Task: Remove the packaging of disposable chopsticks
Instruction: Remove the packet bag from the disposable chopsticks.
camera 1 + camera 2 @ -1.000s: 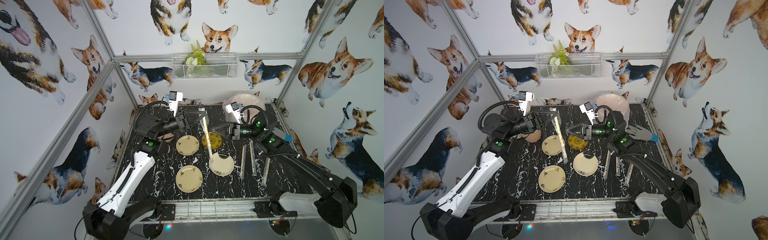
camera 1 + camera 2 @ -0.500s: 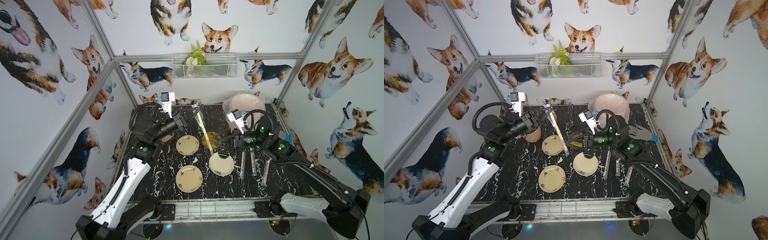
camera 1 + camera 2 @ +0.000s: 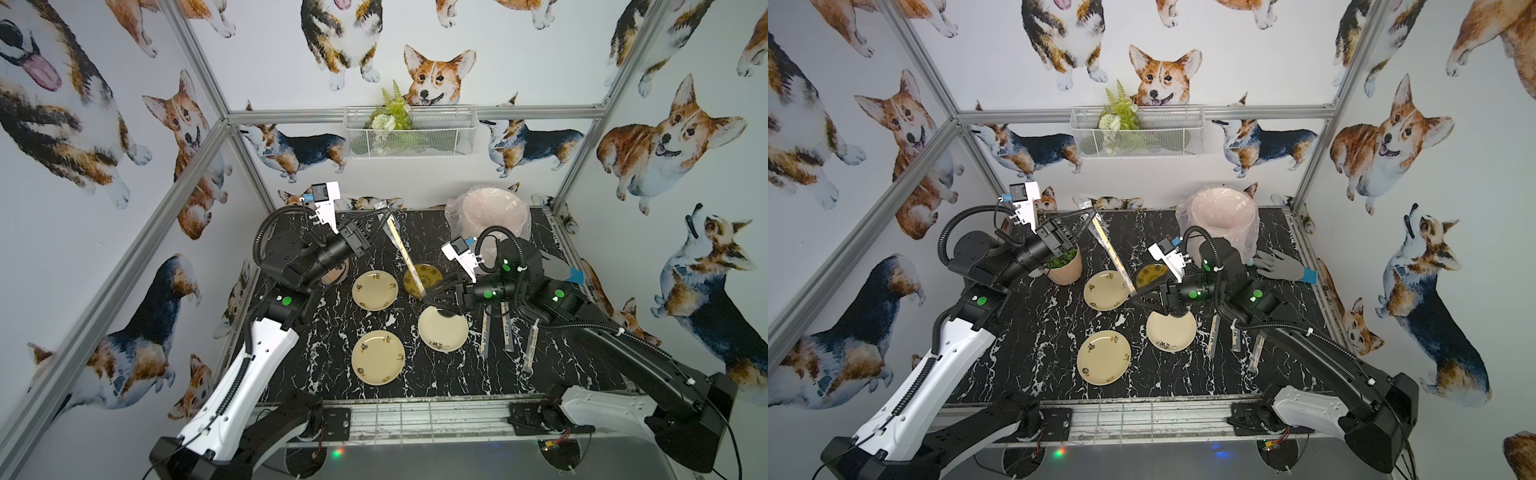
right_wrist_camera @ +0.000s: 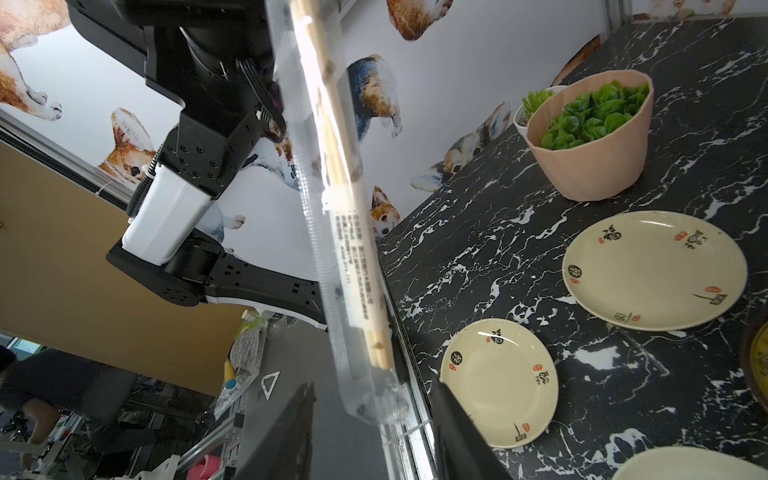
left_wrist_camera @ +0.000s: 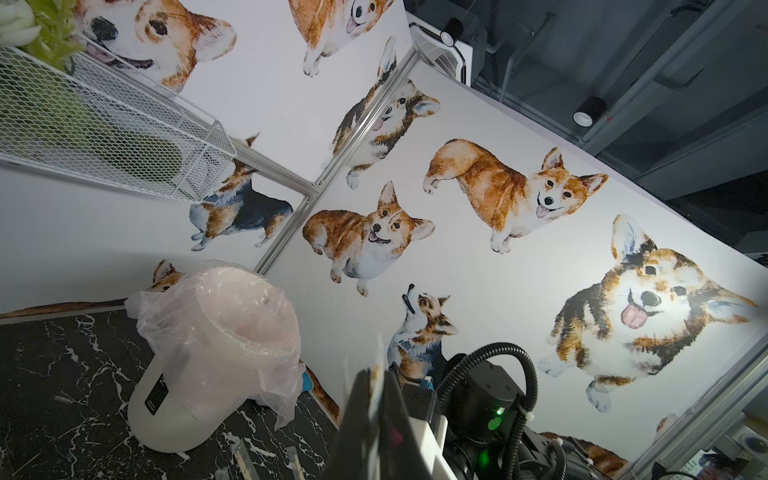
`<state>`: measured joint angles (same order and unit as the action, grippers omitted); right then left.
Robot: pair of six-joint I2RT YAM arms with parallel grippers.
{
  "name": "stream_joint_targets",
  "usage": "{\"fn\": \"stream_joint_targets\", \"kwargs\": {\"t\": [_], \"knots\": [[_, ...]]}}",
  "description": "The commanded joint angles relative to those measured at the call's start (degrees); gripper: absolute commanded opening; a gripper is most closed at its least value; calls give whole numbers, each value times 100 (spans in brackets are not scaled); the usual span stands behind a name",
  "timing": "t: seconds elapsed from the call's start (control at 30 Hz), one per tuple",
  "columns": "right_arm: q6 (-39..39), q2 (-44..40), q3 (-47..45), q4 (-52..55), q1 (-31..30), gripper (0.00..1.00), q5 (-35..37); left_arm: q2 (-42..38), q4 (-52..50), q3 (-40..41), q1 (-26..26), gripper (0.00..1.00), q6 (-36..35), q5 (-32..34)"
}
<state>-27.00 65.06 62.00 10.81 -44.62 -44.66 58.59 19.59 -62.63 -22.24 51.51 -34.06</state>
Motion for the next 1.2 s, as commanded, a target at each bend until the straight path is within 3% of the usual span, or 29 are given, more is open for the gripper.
{"fn": "stream_joint_targets", "kwargs": {"t": [0.0, 0.13, 0.37, 0.47, 0.57, 0.87, 1.17], "knots": [[109, 69, 32, 1, -28, 46, -9, -5, 242, 5, 11, 0, 145, 85], [17, 151, 57, -119, -34, 47, 4, 49, 380, 14, 15, 0, 288, 54], [-160, 251, 104, -469, -38, 38, 20, 118, 476, 27, 16, 0, 392, -45], [-182, 244, 111, -501, -44, 23, 57, 101, 441, 43, 12, 0, 378, -42], [-167, 236, 103, -414, -39, 0, 70, 70, 398, 71, 19, 0, 343, 26], [-203, -42, -341, -29, -26, 0, 325, -197, -46, -8, 142, 0, 57, 448], [-365, -215, -529, 11, 5, 0, 429, -273, -35, 13, 255, 0, 106, 461]]}}
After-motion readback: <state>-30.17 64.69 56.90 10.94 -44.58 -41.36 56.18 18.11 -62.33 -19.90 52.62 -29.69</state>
